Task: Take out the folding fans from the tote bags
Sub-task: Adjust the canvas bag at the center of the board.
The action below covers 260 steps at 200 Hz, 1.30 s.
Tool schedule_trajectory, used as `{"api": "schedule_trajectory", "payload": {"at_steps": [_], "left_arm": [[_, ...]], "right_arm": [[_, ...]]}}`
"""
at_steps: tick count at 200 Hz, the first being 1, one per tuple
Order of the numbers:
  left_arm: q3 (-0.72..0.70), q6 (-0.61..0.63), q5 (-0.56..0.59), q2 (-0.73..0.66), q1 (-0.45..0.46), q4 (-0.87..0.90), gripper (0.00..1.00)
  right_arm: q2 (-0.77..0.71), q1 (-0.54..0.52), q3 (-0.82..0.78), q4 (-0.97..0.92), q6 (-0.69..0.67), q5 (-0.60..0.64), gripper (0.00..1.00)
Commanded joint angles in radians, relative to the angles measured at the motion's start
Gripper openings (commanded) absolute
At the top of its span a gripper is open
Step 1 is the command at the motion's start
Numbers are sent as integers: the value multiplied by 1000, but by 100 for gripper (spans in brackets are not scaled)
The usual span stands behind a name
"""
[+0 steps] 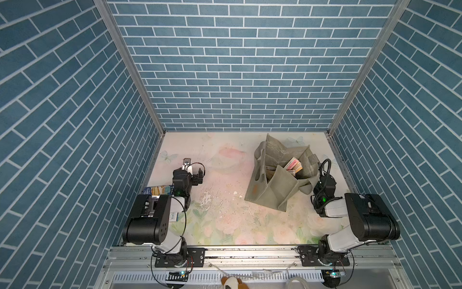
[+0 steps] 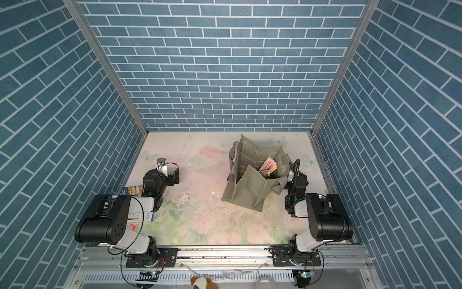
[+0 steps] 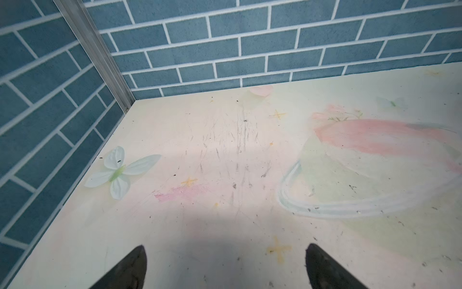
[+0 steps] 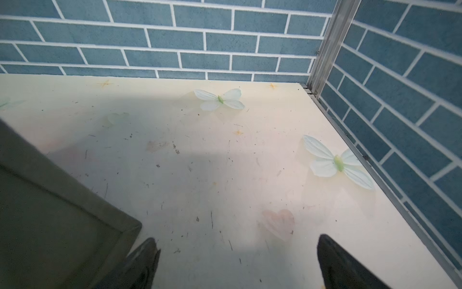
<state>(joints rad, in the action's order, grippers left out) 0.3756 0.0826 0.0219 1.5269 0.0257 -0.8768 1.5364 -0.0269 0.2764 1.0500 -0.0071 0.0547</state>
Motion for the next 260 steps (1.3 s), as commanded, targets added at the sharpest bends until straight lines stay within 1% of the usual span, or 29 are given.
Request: {"api": "schedule_trajectory", "payload": {"at_steps": [1,18,35,65,105,119,173,183,192,203,214,227,235,241,249,253,260], "left_arm": [[12,-5,8,2,0,13,100],[13,-4,8,1,0,13,100],[13,-5,9,1,0,13,100],[14,-5,7,2,0,13,100],[16,-5,9,4,0,16,100],[15,-5,9,4,0,16,100],[15,-5,7,4,0,15,100],[15,-6,8,3,0,16,100],[12,-5,15,2,0,13,100],[4,-15,51,-24,4,14,100],[14,-20,83,-94,10,89,99],[69,-40,110,-206,12,280,100],[120,-94,139,-261,13,416,100],[155,-174,156,-298,11,504,100],[187,-241,130,-333,11,592,100],[196,-252,98,-347,11,609,100],[201,-266,44,-367,11,619,100]], "right_arm": [[-7,12,28,-31,-17,-16,99],[-6,13,31,-39,-15,-15,99],[-4,22,59,-91,-5,-17,99],[-1,51,98,-161,16,-69,99],[0,62,107,-174,23,-86,99],[4,64,122,-199,53,-23,99],[2,70,121,-196,59,-18,99],[-5,71,116,-190,81,42,99],[-29,71,99,-181,121,135,99],[-49,72,79,-165,129,150,99],[-49,73,78,-162,128,151,97],[-57,71,64,-144,130,157,96],[-59,73,55,-126,130,159,96],[-61,72,52,-124,131,159,96],[-67,72,50,-120,126,163,98],[-80,69,57,-136,127,195,98],[-139,66,88,-265,148,247,98]]}}
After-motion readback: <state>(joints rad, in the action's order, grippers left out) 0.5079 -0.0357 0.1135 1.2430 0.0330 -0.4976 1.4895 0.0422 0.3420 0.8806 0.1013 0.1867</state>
